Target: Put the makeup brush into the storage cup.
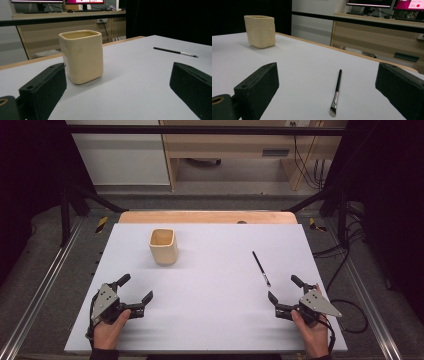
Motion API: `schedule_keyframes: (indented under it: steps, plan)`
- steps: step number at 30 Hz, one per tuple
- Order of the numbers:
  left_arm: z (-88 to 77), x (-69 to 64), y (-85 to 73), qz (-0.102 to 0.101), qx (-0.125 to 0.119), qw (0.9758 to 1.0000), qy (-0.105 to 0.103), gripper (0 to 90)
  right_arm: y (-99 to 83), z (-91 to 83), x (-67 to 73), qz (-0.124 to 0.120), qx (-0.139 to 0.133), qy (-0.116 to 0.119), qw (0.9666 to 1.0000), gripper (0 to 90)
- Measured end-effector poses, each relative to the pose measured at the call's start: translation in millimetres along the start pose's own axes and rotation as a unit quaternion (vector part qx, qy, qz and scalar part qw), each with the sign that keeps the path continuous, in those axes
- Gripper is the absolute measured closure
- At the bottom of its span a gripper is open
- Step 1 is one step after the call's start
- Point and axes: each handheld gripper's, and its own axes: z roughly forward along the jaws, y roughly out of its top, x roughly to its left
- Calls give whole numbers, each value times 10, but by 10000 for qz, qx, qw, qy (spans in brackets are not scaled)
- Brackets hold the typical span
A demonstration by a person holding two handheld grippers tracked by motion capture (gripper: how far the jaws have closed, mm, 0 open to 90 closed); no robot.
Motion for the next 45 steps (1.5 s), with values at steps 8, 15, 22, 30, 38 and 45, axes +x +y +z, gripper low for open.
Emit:
schedule_keyframes:
  steps: [8,15,22,30,38,45]
  plan:
    - [-2,14,14,-24,-20,10000,25,7,17,22,19,-5,163,-60,9998,45]
    - [-28,23,29,-25,-57,10000,40,7,87,43,59,-109,441,-38,9990,37]
    - [-28,24,44,1,-89,10000,30,7,227,39,57,-261,693,30,9973,32]
    - [-34,42,37,-57,-80,9999,50,7,432,62,-39,-81,1146,-6,9934,49]
    - [-37,46,42,-55,-50,10000,65,7,705,117,-93,-268,1610,-12,9866,53]
    - [-44,55,41,-72,-56,9999,76,7,895,233,-82,-526,2113,25,9760,54]
